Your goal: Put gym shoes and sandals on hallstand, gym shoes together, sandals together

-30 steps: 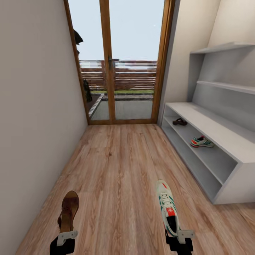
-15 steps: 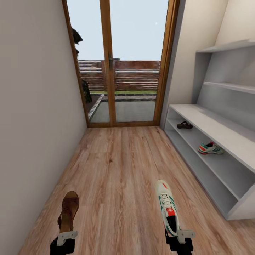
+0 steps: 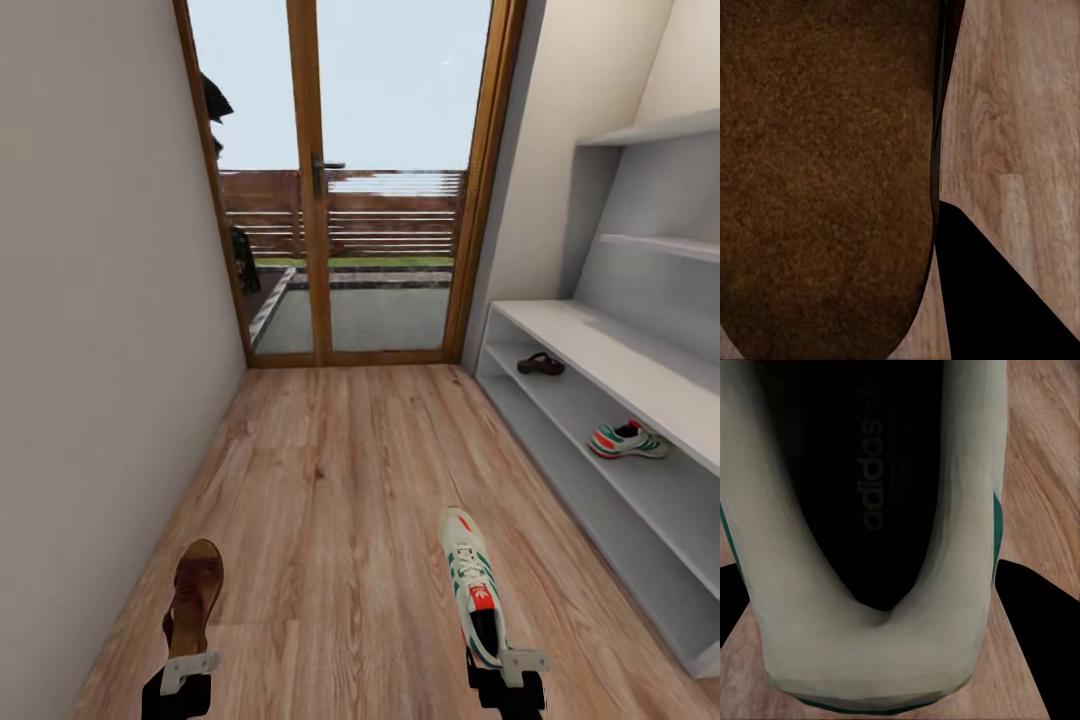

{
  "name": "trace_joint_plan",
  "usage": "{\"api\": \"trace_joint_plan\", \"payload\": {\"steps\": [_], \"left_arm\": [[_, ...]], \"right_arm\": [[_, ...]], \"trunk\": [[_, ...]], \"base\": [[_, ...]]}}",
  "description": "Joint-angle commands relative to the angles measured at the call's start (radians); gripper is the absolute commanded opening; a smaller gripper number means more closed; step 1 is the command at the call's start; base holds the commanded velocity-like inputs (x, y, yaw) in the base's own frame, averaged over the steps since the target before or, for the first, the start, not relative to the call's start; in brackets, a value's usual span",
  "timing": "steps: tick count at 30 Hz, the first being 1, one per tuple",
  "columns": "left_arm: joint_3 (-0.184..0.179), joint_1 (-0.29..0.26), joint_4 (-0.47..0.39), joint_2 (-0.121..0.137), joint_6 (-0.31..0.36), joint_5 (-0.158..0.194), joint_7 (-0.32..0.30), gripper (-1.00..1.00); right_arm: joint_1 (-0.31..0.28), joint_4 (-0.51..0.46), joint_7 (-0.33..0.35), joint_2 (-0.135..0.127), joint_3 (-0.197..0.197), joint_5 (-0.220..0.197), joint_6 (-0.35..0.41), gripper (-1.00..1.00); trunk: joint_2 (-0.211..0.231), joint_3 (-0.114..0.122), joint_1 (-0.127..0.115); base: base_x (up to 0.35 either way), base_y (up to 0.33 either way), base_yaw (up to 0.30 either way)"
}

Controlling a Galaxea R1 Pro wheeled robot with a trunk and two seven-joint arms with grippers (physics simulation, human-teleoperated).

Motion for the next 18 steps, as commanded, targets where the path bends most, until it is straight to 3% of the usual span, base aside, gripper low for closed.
{"api": "trace_joint_plan", "payload": {"steps": [1, 18], "left_arm": [[0.005, -0.001, 0.001, 0.000, -0.002, -0.003, -0.004, -1.00], [0.005, -0.001, 0.000, 0.000, -0.003, -0.003, -0.004, -1.00]], "right_arm": [[-0.001, 0.000, -0.003, -0.001, 0.009, -0.010, -0.003, -1.00], [0.000, 0.001, -0.003, -0.005, 0.009, -0.010, -0.003, -1.00]], "trunk": [[0.000, -0.001, 0.000], [0.000, -0.001, 0.000]], "base": [[0.336, 0.119, 0.000], [0.336, 0.116, 0.000]]}}
